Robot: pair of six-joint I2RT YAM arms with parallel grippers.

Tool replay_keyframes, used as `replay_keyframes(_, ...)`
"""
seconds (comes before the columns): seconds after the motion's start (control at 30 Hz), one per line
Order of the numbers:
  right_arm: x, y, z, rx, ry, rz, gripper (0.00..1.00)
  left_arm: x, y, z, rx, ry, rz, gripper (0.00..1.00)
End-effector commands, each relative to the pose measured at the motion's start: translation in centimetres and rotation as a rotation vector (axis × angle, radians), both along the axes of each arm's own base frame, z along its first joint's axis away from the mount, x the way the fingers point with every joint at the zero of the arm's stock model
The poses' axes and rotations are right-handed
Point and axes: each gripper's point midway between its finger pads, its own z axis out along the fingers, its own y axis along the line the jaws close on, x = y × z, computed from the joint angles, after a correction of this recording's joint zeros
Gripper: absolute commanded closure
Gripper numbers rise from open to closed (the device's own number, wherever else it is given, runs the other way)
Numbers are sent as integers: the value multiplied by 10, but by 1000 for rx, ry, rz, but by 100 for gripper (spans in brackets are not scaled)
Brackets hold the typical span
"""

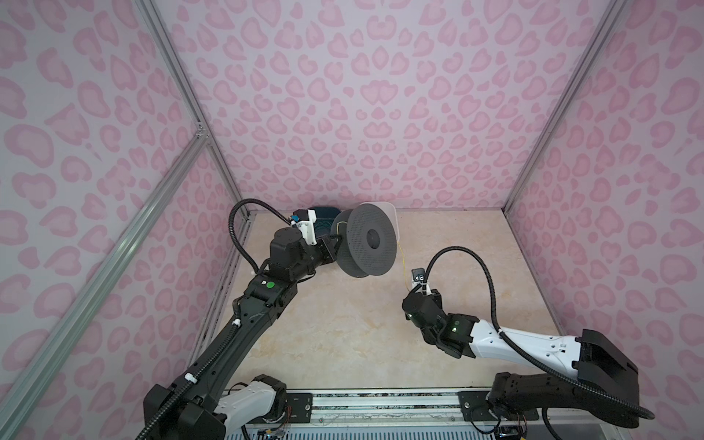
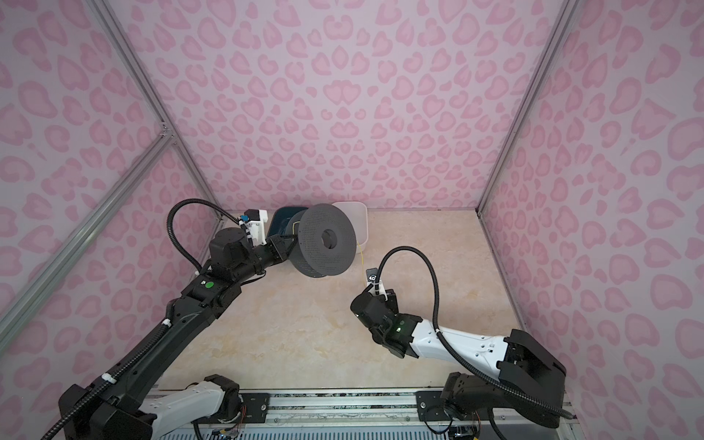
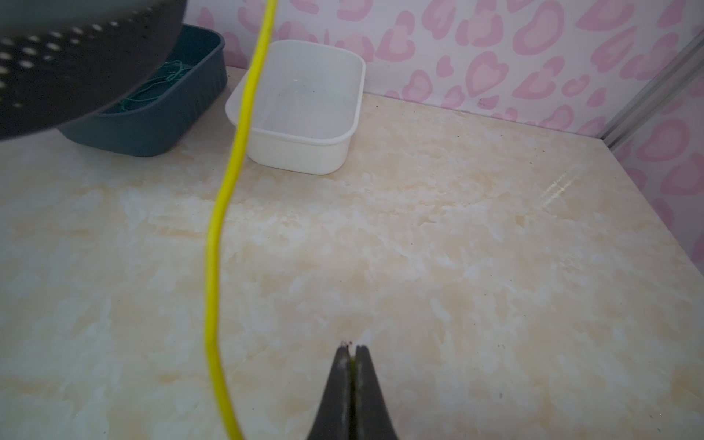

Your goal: Wrap the cables

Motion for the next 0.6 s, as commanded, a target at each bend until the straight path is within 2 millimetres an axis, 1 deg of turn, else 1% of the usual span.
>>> replay_keyframes(0.0,-9,18,5,-53,-18,36,100,20,11,26,-52,-99,107,97)
replay_keyframes(0.1,-21,48,13,-71,-36,112,100,28,13,12,12,-85,126,97)
replay_keyframes(0.27,-34,83,31,-134,-79,192,100,37,15,-11,76,-43,145,97)
replay_keyframes(0.43,-38,112,66,-112,-110,283,100,38,11,-30,163,-15,130,97)
replay_keyframes(0.57,-34,134,98,-71,-119,373,100,34,6,-46,249,5,111,97)
